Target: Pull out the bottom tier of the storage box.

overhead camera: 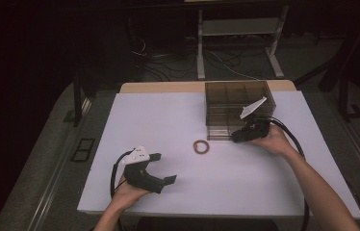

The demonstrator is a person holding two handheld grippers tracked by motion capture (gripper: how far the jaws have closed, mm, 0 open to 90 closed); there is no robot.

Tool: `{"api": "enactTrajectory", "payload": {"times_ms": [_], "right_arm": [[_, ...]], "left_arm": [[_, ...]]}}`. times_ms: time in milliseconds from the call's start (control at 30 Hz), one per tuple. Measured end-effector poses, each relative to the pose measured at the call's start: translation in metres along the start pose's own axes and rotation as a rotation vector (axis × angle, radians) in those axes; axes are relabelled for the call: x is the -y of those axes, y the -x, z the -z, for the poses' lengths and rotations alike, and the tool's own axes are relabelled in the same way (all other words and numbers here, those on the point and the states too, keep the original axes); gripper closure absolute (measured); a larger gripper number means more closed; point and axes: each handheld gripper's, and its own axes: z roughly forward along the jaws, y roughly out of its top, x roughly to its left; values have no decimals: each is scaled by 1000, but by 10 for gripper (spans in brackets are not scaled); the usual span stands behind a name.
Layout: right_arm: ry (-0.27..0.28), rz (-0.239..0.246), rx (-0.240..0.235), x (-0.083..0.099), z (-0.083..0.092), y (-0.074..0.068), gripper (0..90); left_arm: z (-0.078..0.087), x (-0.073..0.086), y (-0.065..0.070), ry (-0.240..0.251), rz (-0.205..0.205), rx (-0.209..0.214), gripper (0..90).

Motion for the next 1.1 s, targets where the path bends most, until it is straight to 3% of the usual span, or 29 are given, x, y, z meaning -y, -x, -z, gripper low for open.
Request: {"api": "enactTrajectory", "payload": {"times_ms": [1100], "right_arm": [[-3, -20, -37, 6, 3, -10, 744]], "left_arm": [[-1, 0, 0, -3, 0, 2, 0]]}}
